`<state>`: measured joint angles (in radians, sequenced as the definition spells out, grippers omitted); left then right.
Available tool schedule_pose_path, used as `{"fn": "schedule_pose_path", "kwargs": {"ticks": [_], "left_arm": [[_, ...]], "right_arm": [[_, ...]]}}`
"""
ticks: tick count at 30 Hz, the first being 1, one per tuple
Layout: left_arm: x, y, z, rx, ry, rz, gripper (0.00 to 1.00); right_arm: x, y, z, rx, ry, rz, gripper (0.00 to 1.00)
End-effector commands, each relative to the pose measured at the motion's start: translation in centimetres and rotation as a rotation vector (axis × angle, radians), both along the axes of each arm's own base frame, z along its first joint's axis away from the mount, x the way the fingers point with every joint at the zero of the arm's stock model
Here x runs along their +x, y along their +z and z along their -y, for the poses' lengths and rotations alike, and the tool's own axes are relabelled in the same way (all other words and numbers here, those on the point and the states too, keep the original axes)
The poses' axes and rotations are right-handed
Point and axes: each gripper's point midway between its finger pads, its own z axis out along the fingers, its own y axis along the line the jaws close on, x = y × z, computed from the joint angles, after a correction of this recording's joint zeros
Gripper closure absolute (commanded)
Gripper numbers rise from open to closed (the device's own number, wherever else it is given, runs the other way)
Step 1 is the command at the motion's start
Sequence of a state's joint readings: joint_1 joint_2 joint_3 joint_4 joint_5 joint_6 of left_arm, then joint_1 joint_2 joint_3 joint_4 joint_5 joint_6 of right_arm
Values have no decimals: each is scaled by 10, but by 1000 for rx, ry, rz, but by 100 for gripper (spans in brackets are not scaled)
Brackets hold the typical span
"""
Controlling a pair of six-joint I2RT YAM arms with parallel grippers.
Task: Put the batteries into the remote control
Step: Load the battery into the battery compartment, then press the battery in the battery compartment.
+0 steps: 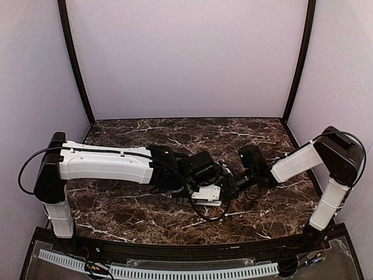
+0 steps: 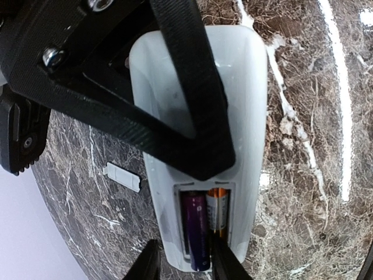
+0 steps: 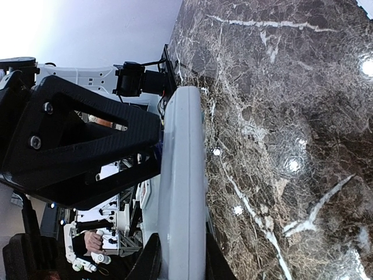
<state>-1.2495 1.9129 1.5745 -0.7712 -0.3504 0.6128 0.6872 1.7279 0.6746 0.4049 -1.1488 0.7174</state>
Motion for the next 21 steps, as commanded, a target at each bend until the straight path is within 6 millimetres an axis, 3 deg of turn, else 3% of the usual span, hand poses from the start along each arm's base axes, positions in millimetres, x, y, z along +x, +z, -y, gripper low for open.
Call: {"fn": "schedule_pose_path", "kwargs": {"ticks": [1,14,20,21], "left_arm": [[-3,4,-20,47,-6,19,68],[-3,26,-31,-33,16,35,49],[22,65,-34,-339,210,17,49],[30,79,-39,-425,276,9,51]], "right_arm": [[-5,12,-3,69,50,47,100],[3,10,4,67,18,49,100],[10,15,10,91,-13,61,100],[13,17,11,97,-22,66,100]]}}
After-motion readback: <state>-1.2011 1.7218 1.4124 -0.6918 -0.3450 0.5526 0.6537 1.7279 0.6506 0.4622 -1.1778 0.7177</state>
